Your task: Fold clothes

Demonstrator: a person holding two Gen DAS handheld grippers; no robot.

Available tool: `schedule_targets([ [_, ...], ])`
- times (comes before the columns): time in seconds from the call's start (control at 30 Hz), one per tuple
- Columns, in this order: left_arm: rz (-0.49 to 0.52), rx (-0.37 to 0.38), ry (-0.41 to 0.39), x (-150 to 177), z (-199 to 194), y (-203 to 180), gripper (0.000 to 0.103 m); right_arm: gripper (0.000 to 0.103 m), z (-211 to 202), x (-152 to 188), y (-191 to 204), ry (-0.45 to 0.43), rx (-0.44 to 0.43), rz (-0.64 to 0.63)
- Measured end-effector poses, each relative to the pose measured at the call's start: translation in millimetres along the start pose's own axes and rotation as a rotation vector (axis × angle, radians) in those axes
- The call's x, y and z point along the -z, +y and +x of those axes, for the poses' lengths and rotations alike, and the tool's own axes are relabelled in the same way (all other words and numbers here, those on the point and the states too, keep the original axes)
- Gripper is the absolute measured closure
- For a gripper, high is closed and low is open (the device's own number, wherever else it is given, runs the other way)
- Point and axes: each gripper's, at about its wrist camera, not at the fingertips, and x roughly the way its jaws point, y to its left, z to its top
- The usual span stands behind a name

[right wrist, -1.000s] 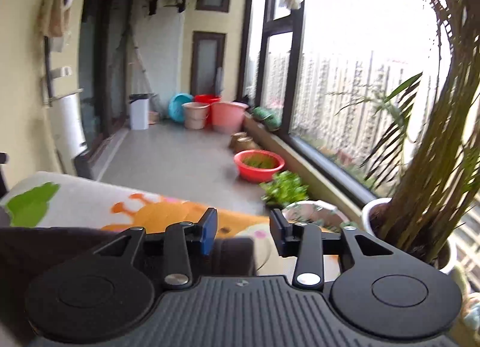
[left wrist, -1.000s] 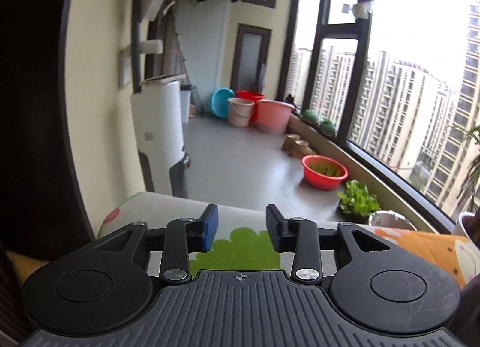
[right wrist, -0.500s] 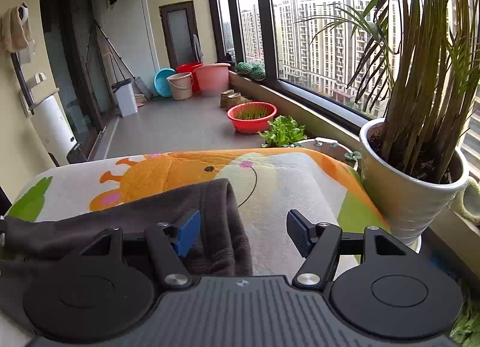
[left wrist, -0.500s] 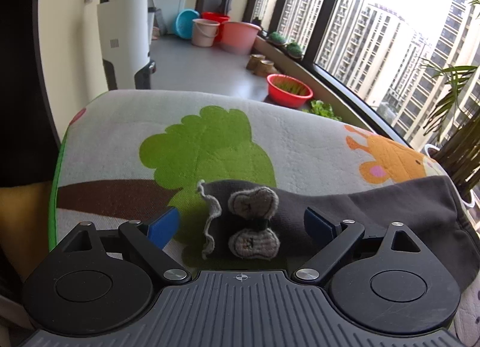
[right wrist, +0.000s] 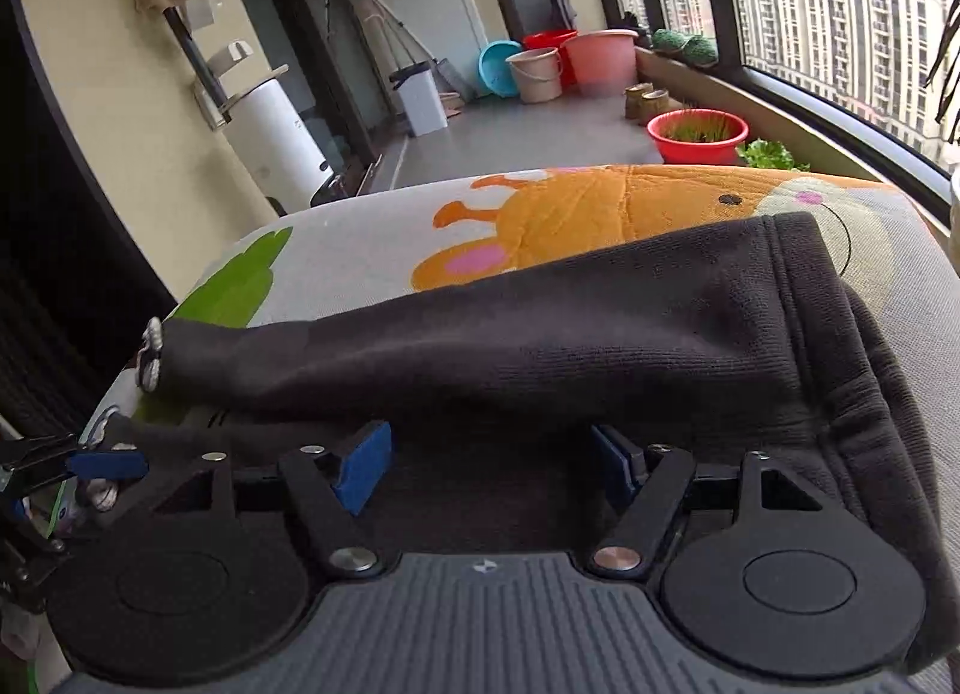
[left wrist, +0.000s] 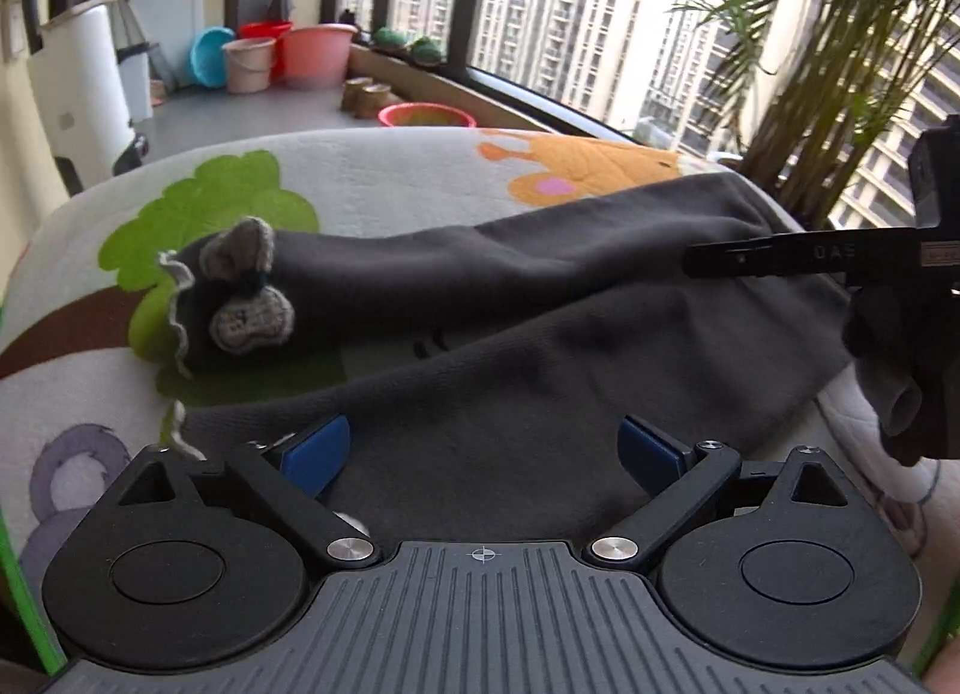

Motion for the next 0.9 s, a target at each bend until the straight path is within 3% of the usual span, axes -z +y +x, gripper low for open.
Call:
schedule_targets([
  [0.17, -0.032, -0.121, -0.038, -24.2, 22.5, 13.6, 0.004, 0.026, 9.5, -10.5, -1.7, -0.043, 0.063, 0.061],
  [0.23, -0.052, -0.119, -0.045, -31.4, 21.6, 15.2, 0.004, 0.026, 6.7, -7.9, -1.9, -0.054, 0.077, 0.057],
  [0.43, -0.13, 0.058, -0.128, -31.7, -7.3, 33.1, 0.004, 0.023, -11.8, 13.1, 1.8, -0.071, 0.088, -0.013],
  [0.53, -0.174, 0.149, -0.081, -23.2, 2.8, 37.2, 0.004, 0.009, -14.9, 26.0, 1.6, -0.048, 0.054, -0.044],
  [0.63, -0.187, 0.13, -0.075, -22.6, 8.0, 34.7, 0.004, 0.005, -21.9, 33.2, 5.0, -0.03, 0.052, -0.078],
  [0.73, -0.232, 0.116, -0.126, -39.1, 4.2, 42.2, 0.003, 0.001, -29.9, 41.2, 8.4, -0.019, 0.057, -0.102],
  [0.8, -0.239, 0.08, -0.101, -55.7, 14.0, 45.9, 0.003, 0.0, -35.2, 46.5, 10.7, -0.012, 0.061, -0.119],
  [0.87, -0.197, 0.01, -0.066, -69.1, 30.5, 47.0, 0.003, 0.0, -39.7, 47.8, 9.2, -0.014, 0.055, -0.113],
  [0.9, -0.171, -0.069, -0.071, -74.1, 36.1, 47.9, 0.003, 0.0, -39.7, 46.0, 8.7, -0.018, 0.051, -0.106],
])
